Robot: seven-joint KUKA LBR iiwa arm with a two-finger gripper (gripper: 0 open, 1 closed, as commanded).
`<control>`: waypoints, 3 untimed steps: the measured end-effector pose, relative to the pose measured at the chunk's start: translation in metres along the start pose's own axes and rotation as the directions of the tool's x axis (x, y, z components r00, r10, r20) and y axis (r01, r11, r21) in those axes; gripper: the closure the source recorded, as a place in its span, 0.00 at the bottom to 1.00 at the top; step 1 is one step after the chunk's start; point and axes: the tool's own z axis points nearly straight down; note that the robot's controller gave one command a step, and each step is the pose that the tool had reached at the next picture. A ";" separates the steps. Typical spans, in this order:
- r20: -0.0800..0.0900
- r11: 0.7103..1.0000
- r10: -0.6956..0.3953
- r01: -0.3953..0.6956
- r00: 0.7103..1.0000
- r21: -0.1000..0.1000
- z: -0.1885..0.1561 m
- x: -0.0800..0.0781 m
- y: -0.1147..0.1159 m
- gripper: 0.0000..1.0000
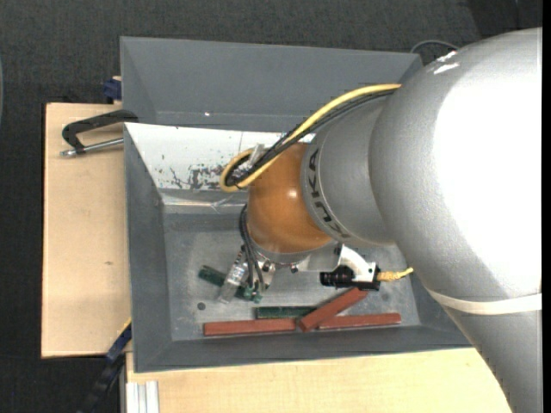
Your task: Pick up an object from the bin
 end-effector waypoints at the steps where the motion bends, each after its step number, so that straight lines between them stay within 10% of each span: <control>1: -0.006 1.000 0.003 -0.003 1.000 0.004 -0.006 0.001 -0.001 1.00; 3: -0.006 1.000 0.001 -0.001 1.000 0.005 -0.029 0.001 0.000 1.00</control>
Offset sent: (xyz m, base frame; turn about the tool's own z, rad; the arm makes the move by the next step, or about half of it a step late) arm 0.0000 0.0000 0.0219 0.0000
